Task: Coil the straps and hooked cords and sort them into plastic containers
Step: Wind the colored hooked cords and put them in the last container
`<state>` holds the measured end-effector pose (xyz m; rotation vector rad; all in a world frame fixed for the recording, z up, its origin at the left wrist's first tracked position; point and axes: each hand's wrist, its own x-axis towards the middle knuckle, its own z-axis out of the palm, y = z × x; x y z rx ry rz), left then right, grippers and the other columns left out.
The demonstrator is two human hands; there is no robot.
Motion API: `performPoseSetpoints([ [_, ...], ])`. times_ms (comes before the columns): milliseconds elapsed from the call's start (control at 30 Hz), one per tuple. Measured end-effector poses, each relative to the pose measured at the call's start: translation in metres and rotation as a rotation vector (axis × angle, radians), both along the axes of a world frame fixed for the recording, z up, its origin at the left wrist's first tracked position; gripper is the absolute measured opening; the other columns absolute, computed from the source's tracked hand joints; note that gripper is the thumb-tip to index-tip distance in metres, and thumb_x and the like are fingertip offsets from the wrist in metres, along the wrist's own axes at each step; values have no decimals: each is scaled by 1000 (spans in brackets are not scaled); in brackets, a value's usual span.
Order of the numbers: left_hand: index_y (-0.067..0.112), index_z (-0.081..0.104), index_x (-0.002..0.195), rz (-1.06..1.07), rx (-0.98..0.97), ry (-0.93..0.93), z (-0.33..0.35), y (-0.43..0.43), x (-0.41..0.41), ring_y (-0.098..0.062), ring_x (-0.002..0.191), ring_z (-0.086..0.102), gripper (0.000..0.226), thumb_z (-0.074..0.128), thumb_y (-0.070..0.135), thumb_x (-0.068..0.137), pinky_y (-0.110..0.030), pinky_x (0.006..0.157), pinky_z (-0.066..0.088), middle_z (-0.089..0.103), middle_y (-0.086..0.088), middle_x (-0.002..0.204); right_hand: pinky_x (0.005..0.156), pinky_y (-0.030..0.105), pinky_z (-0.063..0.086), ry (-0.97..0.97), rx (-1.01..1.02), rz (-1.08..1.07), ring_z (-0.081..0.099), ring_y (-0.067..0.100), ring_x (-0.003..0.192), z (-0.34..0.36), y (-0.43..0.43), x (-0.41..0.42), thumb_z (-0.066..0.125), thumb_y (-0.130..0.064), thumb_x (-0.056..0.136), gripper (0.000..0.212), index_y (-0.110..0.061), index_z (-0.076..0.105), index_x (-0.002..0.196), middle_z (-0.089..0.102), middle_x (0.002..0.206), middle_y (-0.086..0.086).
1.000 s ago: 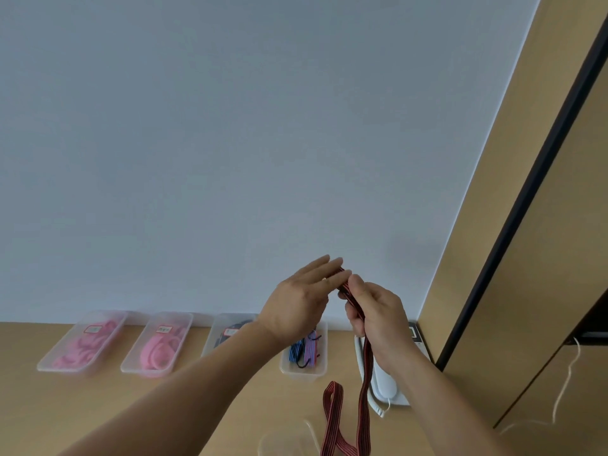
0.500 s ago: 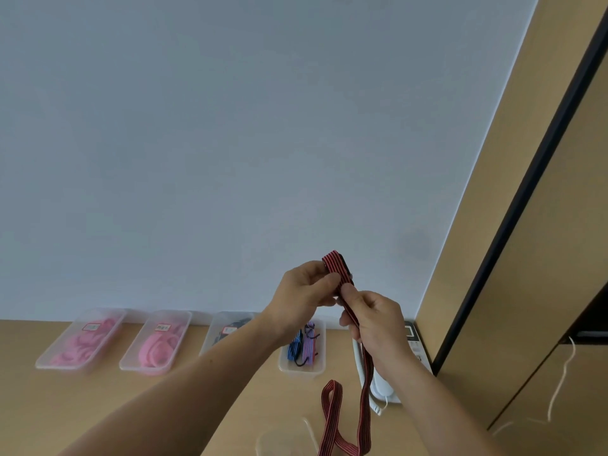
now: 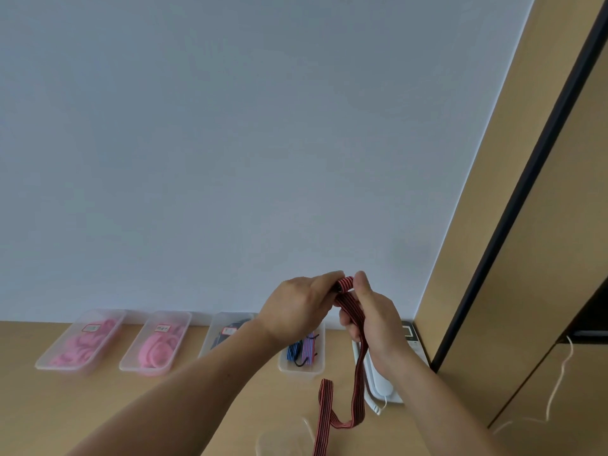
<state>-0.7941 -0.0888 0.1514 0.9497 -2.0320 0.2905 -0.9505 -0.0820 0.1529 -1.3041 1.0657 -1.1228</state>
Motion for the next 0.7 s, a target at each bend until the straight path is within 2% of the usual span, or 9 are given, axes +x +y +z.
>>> performPoseSetpoints([
  [133,4,61,104,-44,-148,-137,-6,-4,4,-23,63,65,26,58,-7,81,-35,49,53,70,-6,83,47,22,33,9,-9,15,41,14,45,-3,2,1,50,-66,78,71,2,69,84,61,59,7],
  [200,5,66,107,-35,-136,-118,-13,-7,7,-23,78,69,31,60,-10,80,-35,61,58,73,-7,96,46,22,34,-20,-10,3,42,13,45,-5,1,1,54,-59,79,64,1,71,87,64,62,7],
  [267,14,65,126,11,66,74,-18,-6,7,-17,101,69,43,61,-5,87,-26,82,57,70,-1,119,46,22,36,-36,-34,-8,43,13,45,-5,0,0,56,-51,86,52,-2,72,86,67,65,7],
  [367,21,41,149,-10,676,573,-12,-6,4,-9,120,59,55,53,10,95,-26,100,49,57,3,140,47,21,39,-58,-77,-30,47,12,47,-5,-3,-2,57,-36,96,33,-9,72,84,72,73,8],
  [433,11,52,140,-180,981,930,0,-6,2,-15,115,64,45,52,22,96,-40,101,51,66,-8,129,49,20,41,-60,-103,-31,47,12,50,-6,-5,-1,58,-32,97,28,-11,72,84,72,75,9],
  [467,6,62,127,-271,1073,1017,5,-6,2,-19,107,67,42,52,29,94,-44,99,53,70,-13,119,51,21,41,-45,-116,-31,48,13,51,-7,-5,1,58,-30,97,26,-13,73,84,72,76,11],
  [533,-2,67,111,-374,1111,1027,12,-4,0,-23,97,69,42,54,33,91,-39,90,57,71,-21,111,56,25,42,-9,-131,-32,48,15,55,-10,-4,3,57,-30,98,23,-18,73,86,68,76,18],
  [633,2,67,108,-383,1050,1029,13,-2,-2,-27,88,67,31,58,23,88,-33,78,56,72,-19,110,53,20,43,14,-131,-12,49,13,52,-13,-3,4,56,-28,99,21,-17,72,90,73,79,8],
  [700,8,65,112,-320,979,982,13,-3,-2,-23,91,70,26,60,21,89,-33,81,53,75,-7,108,48,19,41,52,-104,-18,48,12,48,-12,-4,4,56,-28,98,24,-14,71,86,73,75,3],
])
